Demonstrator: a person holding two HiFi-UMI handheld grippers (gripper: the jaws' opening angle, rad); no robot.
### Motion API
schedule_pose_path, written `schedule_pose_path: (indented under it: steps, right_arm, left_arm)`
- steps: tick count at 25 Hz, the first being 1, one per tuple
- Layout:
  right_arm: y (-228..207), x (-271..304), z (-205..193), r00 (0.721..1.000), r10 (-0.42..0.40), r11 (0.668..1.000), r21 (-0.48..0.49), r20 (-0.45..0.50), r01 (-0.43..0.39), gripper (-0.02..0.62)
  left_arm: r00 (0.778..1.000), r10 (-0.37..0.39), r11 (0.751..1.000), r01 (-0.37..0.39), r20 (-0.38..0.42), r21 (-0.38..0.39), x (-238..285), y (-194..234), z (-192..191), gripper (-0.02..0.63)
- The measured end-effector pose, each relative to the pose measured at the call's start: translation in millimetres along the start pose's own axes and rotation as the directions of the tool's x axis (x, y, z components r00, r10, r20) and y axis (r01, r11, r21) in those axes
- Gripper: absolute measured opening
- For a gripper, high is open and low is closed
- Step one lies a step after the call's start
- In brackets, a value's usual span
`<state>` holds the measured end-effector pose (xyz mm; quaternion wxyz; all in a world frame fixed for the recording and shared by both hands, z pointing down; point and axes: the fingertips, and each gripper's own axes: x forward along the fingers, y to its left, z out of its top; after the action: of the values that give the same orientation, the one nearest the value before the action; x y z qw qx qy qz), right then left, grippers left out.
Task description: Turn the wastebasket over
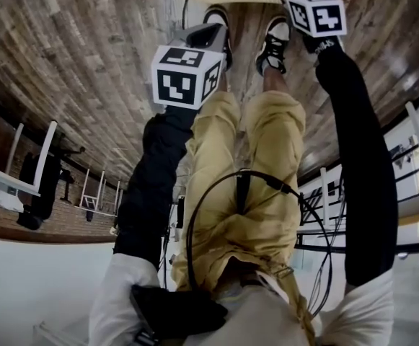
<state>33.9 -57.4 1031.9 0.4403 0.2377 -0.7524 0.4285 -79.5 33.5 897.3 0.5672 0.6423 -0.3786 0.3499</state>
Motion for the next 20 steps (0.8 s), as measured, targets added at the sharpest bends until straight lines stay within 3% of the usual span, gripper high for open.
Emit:
schedule_pose_path:
  steps: [10, 16, 20]
  right_arm:
    - [8.1, -41.6, 51.1, 0.993, -0.063, 0.998, 0.013, 0.101, 0.062, 0.115]
    - [37.7, -115.1, 107.2, 0.962, -0.102, 0.992, -0.043, 0.252, 0.116, 0.117]
    - [86.7, -187.4, 123.1, 0.948, -0.109, 0.988, -0.076, 0.299, 0.138, 0.115]
  left_arm:
    - [0.999, -0.010, 1.000, 0.009, 0.034, 0.024, -21.7, -18.7, 24.4, 0.002]
    - [0.997, -0.016, 0.998, 0.012, 0.079, 0.059, -54.6, -41.3, 51.3, 0.002]
    - [0.996, -0.024, 0.996, 0.017, 0.089, 0.082, -102.5, -77.1, 57.8, 0.002]
